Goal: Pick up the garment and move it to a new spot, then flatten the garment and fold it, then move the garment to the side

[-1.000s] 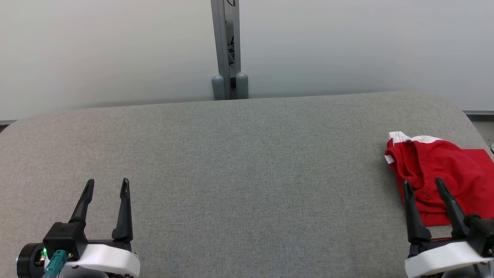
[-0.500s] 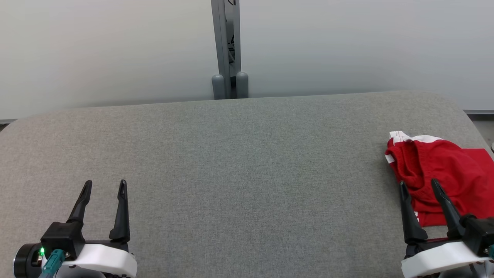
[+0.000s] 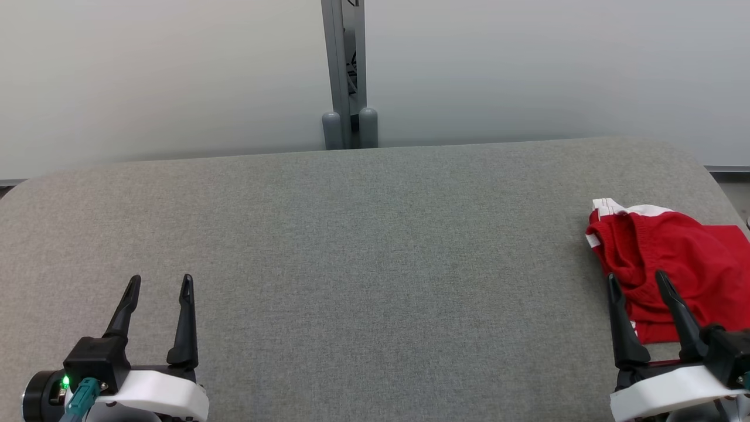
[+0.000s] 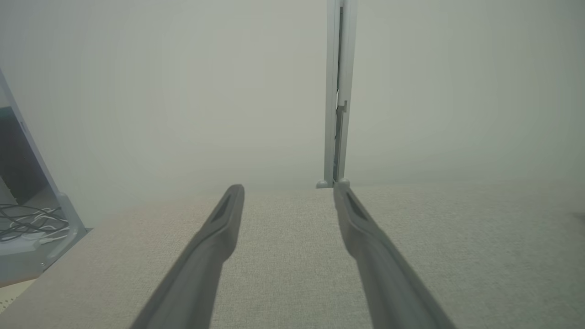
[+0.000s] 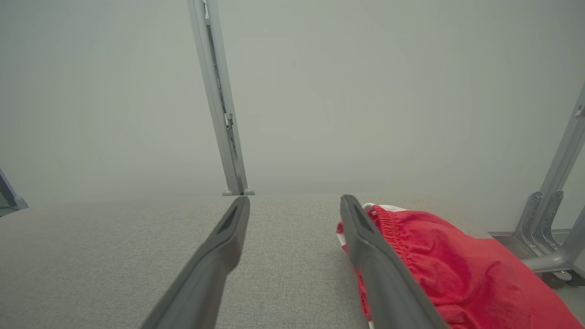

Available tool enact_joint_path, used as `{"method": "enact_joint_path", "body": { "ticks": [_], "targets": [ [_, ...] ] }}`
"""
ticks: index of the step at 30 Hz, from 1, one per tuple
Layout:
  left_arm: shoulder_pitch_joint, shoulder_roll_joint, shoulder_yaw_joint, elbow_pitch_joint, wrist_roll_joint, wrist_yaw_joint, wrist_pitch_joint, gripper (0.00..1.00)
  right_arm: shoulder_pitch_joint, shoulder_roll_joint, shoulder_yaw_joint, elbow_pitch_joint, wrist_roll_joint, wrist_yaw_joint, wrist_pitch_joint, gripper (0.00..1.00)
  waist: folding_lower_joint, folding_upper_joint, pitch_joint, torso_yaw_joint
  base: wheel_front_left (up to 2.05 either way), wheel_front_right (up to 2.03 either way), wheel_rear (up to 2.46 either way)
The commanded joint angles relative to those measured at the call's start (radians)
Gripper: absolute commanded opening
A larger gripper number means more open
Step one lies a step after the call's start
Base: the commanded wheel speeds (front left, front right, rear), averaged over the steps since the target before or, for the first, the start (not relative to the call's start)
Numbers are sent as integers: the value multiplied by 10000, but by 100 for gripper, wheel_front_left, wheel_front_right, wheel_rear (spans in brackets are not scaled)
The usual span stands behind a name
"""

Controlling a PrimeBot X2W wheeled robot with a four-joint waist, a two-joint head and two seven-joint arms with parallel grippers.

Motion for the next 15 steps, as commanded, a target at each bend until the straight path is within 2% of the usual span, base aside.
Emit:
{"method": "enact_joint_path", "body": {
  "ticks": [1, 2, 3, 6, 15],
  "targets": [
    [-182, 70, 6, 4, -38, 31, -23, 100, -45, -32, -24, -54, 17, 3, -4, 100, 0, -1, 3, 4, 0, 0, 0],
    [-198, 81, 5, 15, -40, 37, -31, 100, -59, -32, -19, -66, 18, 3, 2, 100, 0, -1, 10, 1, 0, 0, 0],
    [-6, -2, -7, 18, -20, 19, 2, 0, -9, 0, -1, 0, 39, 0, -1, 0, 0, -1, 11, 2, 0, 0, 0],
    [138, -152, -66, 243, -115, 14, 14, 0, 41, 89, -29, 295, 132, 0, 52, 0, 0, -1, 13, 4, 0, 0, 0],
    [-346, -366, -195, 674, -1845, -303, -64, 0, -592, 34, -694, 919, 1651, 0, 842, 0, 0, -1, 29, 26, 0, 0, 0]
  ]
}}
